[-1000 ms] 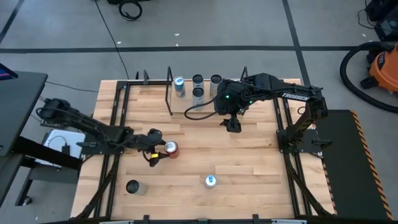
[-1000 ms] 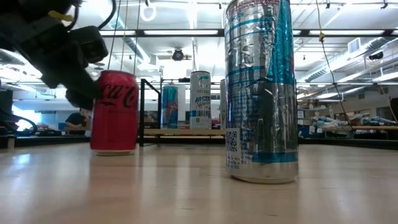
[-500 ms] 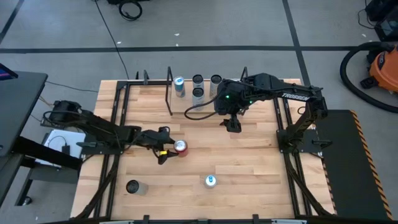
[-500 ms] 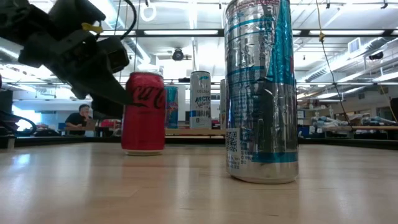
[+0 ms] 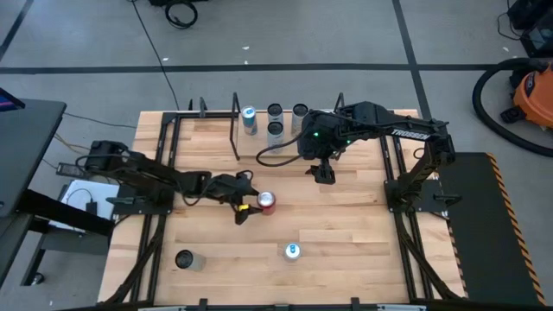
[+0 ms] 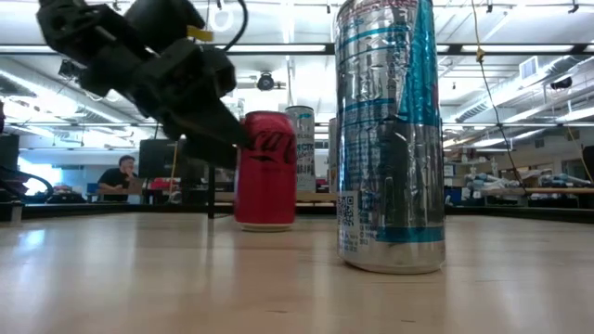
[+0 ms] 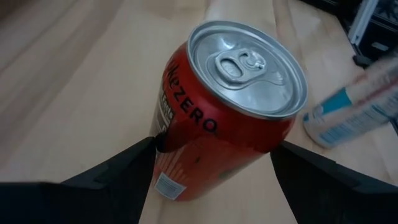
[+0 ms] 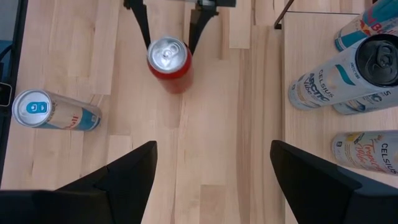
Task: Place canned beverage on shelf
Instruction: Put the red-black soda can aligned with the other red-black soda can on the shelf
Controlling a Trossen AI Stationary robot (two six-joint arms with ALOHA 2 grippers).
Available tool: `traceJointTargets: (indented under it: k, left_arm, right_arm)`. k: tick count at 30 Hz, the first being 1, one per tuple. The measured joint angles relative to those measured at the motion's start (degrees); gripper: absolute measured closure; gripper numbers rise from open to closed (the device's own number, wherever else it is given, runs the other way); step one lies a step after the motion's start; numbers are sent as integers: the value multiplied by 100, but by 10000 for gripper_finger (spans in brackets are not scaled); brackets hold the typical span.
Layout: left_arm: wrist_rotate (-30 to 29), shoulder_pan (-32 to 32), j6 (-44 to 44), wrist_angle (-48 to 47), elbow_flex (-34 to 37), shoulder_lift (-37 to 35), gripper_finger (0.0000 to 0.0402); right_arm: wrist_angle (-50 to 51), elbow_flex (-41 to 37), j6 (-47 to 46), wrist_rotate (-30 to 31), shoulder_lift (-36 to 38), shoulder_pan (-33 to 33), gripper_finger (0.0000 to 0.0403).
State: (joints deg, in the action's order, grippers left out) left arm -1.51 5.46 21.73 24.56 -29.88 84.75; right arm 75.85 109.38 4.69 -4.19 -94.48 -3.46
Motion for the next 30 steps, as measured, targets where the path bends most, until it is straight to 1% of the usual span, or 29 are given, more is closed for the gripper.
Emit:
traceJointTargets:
  k: [5, 13, 17, 24, 30]
  left_arm:
    - [26, -117, -114, 2, -295, 295, 83]
    - [450, -294, -317, 4, -762, 762, 83]
    - [473, -344, -484, -3, -1002, 954, 83]
    - [465, -408, -854, -71, -1424, 998, 83]
    - [469, -440, -1039, -806, -1873, 997, 83]
  right_arm:
    - [1, 0, 0, 0, 0, 0, 82]
    - [-18, 0, -1, 0, 0, 0, 82]
    - [-33, 0, -32, -2, 0, -2, 82]
    - [-44, -1, -61, -234, 0, 0, 81]
    - [-55, -2, -31, -256, 0, 13, 68]
